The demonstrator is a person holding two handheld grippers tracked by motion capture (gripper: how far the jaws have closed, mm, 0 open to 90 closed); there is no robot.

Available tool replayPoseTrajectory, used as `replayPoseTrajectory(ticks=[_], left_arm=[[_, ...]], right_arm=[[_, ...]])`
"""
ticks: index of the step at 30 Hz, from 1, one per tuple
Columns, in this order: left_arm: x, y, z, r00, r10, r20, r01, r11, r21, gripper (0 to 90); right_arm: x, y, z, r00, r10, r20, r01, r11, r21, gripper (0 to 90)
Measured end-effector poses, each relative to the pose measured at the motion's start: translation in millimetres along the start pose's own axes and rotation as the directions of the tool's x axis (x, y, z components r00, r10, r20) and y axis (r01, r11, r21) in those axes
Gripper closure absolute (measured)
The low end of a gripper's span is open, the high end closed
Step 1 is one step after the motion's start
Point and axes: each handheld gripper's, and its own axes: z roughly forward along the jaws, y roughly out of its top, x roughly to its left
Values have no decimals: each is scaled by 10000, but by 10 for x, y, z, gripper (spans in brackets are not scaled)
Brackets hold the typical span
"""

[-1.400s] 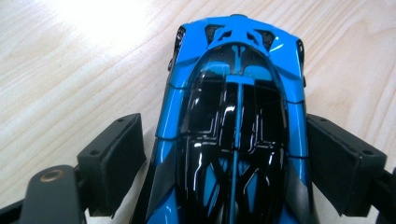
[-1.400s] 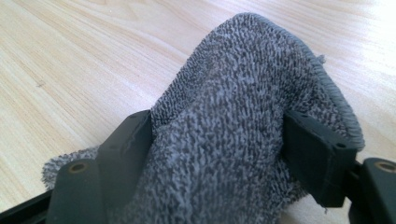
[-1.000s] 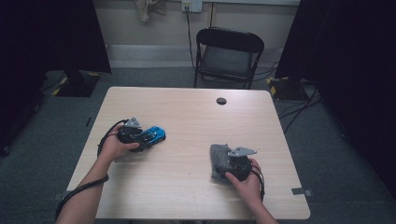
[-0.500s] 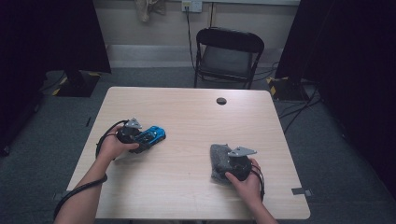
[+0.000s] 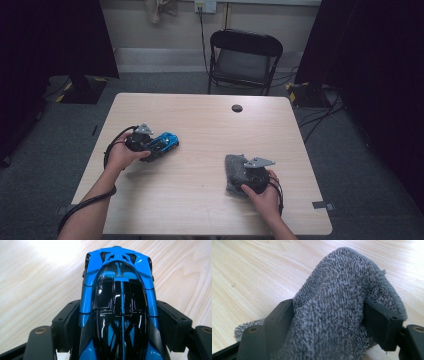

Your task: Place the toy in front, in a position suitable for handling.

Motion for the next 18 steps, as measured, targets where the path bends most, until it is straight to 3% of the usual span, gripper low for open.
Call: replayPoseTrajectory(ticks=[7, 18], left_arm=[[-141, 130, -65, 9994, 227, 263, -223, 9996, -168, 263], [-443, 289, -9, 9941, 730, 801, -708, 9970, -301, 263]], right_arm=[[1, 2, 0, 10000, -12, 9, 12, 10000, 17, 266], [13, 23, 0, 9999, -12, 126, 9, 9997, 229, 272]])
